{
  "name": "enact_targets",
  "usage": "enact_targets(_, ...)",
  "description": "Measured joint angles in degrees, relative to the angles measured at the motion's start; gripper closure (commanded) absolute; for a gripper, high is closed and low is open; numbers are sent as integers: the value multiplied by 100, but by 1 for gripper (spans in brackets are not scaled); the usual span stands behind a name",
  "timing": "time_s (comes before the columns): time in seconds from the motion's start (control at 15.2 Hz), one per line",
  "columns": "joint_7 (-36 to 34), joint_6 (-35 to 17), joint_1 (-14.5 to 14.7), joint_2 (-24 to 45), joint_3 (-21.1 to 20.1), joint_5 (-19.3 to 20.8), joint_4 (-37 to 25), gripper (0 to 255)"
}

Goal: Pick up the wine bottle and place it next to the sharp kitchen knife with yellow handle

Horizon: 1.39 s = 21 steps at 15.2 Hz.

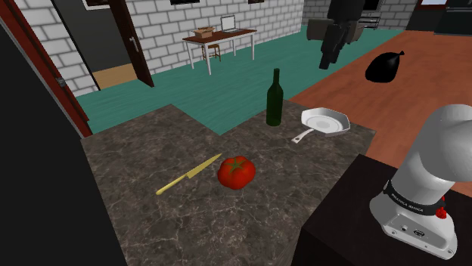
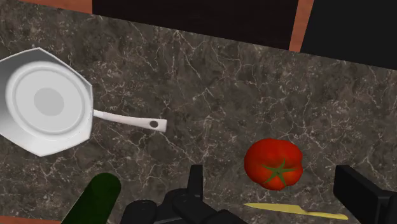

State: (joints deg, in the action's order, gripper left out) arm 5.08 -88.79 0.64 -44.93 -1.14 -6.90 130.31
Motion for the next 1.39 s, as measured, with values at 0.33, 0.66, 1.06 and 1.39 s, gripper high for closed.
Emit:
enact_targets(0.33, 210, -448, -90, 448, 160, 145, -7, 0)
enact_targets(0.66, 519, -978, -219, 1226, 424, 330, -291, 0)
enact_targets(1.06, 884, -1595, -354, 2232, 734, 454, -740, 0)
enact_targets(1.39, 1098, -1974, -416, 3229, 916, 433, -1411, 0)
